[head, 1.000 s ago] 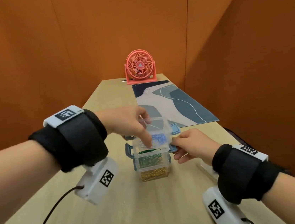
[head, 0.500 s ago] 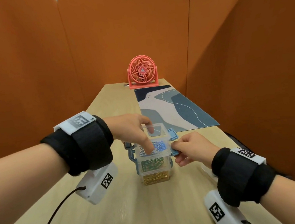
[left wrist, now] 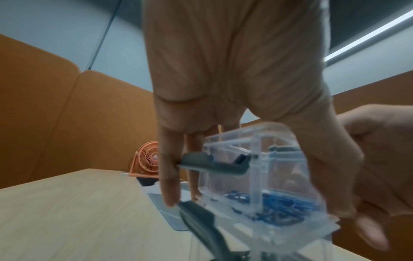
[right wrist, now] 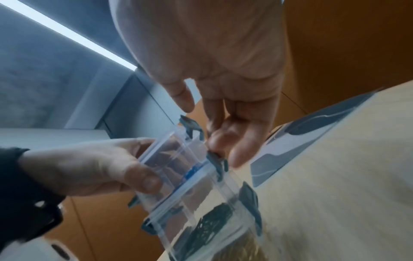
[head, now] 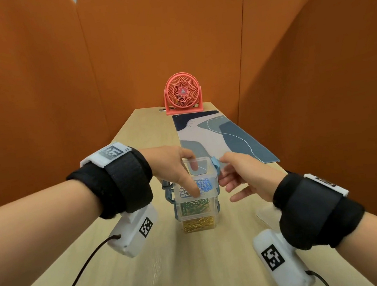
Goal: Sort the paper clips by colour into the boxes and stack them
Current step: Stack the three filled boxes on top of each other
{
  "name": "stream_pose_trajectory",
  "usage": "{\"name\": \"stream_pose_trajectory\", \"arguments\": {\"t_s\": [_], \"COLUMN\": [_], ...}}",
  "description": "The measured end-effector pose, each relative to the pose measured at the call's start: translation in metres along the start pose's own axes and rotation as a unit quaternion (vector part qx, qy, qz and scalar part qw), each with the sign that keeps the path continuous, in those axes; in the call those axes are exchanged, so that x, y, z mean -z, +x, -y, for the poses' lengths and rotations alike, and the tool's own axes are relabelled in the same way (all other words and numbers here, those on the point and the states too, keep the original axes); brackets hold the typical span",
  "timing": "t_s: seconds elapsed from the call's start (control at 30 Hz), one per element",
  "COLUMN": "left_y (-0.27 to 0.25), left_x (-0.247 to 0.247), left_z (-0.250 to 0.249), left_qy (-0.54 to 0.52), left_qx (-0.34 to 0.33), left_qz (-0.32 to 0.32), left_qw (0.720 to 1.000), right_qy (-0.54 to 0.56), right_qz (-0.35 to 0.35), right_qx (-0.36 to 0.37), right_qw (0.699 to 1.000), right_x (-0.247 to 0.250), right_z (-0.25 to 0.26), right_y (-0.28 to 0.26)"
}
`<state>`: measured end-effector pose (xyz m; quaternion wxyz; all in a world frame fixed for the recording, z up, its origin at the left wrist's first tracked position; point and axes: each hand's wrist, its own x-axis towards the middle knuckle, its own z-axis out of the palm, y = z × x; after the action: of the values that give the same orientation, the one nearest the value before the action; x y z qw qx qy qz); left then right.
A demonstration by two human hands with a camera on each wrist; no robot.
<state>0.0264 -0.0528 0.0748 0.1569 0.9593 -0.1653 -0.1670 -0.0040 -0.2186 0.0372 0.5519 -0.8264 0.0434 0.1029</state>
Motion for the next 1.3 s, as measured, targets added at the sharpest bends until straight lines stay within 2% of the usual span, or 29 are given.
{"name": "stream_pose_trajectory", "arguments": {"t_s": [0.1,0.27,0.37,0.67,0.8,0.87,0.9,0.97,1.0,1.07,1.13,1.2,1.3], "left_y": [-0.007,-0.005,-0.001,0.011,0.011,0.009,0.007,0.003,0.002,-0.002,-0.003,-0.004,-0.006], "left_x": [0.000,-0.001,-0.001,-0.002,-0.002,0.000,0.001,0.004,0.006,0.006,0.004,0.002,0.002], "left_z": [0.000,0.008,0.006,-0.007,-0.008,-0.004,-0.001,0.004,0.007,0.010,0.012,0.011,0.008], "left_qy": [-0.019,-0.109,-0.141,-0.077,-0.053,-0.035,-0.027,-0.048,-0.076,-0.125,-0.126,-0.087,-0.061], "left_qx": [0.021,0.141,0.167,0.218,0.209,0.182,0.167,0.138,0.123,0.097,0.084,0.077,0.044], "left_qz": [0.022,0.028,0.004,-0.018,-0.018,-0.023,-0.026,-0.033,-0.036,-0.039,-0.053,-0.091,-0.177], "left_qw": [0.999,0.984,0.976,0.973,0.976,0.982,0.985,0.989,0.989,0.987,0.987,0.989,0.981], "right_qy": [-0.076,-0.135,-0.155,-0.181,-0.161,-0.205,-0.265,-0.406,-0.454,-0.484,-0.491,-0.501,-0.478], "right_qz": [0.039,0.009,-0.005,-0.020,0.003,-0.017,-0.039,-0.050,-0.035,0.006,0.034,0.045,0.035], "right_qx": [-0.004,0.032,0.039,0.060,0.032,0.004,-0.002,-0.027,-0.055,-0.126,-0.168,-0.175,-0.160], "right_qw": [0.996,0.990,0.987,0.981,0.986,0.979,0.963,0.912,0.889,0.866,0.854,0.846,0.863], "right_x": [-0.002,-0.008,-0.009,-0.008,0.004,0.018,0.025,0.039,0.044,0.049,0.049,0.045,0.041], "right_z": [0.002,0.003,0.006,0.007,0.004,-0.003,-0.008,-0.019,-0.026,-0.039,-0.050,-0.059,-0.064], "right_y": [-0.004,-0.002,-0.003,0.001,0.002,0.003,0.003,0.002,0.001,-0.001,-0.002,0.002,0.005]}}
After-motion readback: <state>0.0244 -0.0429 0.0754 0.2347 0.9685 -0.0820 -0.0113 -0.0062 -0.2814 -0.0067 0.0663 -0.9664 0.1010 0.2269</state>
